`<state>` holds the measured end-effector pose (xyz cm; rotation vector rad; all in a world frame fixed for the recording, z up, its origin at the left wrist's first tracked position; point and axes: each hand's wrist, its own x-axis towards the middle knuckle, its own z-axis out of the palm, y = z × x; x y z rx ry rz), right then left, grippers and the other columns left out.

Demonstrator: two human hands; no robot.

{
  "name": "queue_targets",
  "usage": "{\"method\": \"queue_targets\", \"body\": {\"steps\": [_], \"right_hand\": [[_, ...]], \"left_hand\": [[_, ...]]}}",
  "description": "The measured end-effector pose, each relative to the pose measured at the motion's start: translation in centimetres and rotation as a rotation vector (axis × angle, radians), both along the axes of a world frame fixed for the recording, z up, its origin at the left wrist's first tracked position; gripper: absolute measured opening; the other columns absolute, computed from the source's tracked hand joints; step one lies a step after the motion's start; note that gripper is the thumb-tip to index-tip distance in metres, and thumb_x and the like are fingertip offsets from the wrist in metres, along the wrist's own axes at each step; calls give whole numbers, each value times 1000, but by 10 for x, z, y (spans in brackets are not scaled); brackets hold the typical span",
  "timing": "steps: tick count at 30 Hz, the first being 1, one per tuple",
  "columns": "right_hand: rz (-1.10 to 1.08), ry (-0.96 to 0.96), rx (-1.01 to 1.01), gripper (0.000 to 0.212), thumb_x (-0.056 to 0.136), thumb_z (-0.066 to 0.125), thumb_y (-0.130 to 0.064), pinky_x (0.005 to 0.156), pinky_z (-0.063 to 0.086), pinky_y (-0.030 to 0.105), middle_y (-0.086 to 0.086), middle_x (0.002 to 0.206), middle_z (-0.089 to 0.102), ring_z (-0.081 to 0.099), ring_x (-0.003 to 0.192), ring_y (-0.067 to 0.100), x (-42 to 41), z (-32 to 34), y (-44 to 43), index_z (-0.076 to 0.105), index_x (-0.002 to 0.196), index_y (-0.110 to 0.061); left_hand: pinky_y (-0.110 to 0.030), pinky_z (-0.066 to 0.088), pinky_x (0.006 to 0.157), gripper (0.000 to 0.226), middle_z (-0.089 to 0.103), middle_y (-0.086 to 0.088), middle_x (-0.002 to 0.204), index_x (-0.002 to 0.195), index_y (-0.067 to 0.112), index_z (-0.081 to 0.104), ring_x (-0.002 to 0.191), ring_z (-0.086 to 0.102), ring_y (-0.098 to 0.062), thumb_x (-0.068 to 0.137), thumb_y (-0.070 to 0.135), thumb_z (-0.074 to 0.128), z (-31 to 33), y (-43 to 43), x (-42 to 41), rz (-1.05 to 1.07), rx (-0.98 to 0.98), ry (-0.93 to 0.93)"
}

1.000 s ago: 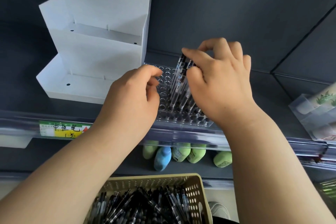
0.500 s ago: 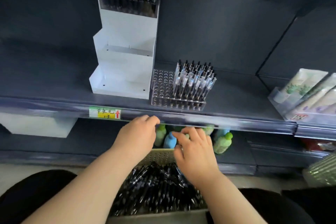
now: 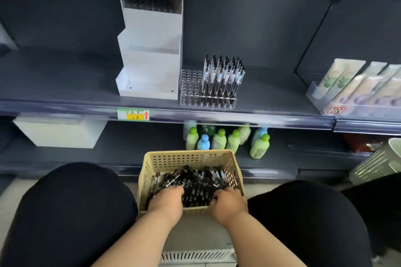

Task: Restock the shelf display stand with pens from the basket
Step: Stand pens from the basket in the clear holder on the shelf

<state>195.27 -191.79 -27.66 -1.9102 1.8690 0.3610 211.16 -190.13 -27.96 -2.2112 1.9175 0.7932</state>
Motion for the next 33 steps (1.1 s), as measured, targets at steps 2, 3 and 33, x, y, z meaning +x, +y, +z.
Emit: {"method": "queue_targets", "body": {"steps": [2, 3, 33], "right_hand": [[-7, 3, 8, 40, 94, 36, -35, 103, 29, 36, 5, 132, 45, 37, 124, 25, -1, -1, 1, 50, 130, -23], [-11, 4, 0, 40, 94, 36, -34, 103, 29, 36, 5, 133, 45, 38, 124, 25, -1, -1, 0, 50, 130, -23], [-325, -188, 221, 32, 96, 45, -14, 97, 42, 30, 14, 128, 56, 52, 120, 28, 4, -46, -102, 54, 123, -1]], "left_hand": [[-36, 50, 88, 44, 53, 0, 125, 124, 24, 51, 106, 56, -21, 88, 0, 40, -1, -1, 2, 30, 8, 0], [-36, 51, 88, 44, 53, -1, 124, 124, 24, 50, 105, 56, -20, 88, 0, 41, -2, -1, 2, 41, 17, -6], [-34, 39, 92, 44, 47, 2, 130, 130, 27, 41, 120, 47, -19, 88, 16, 48, -37, -43, -22, 59, 17, -171]]}}
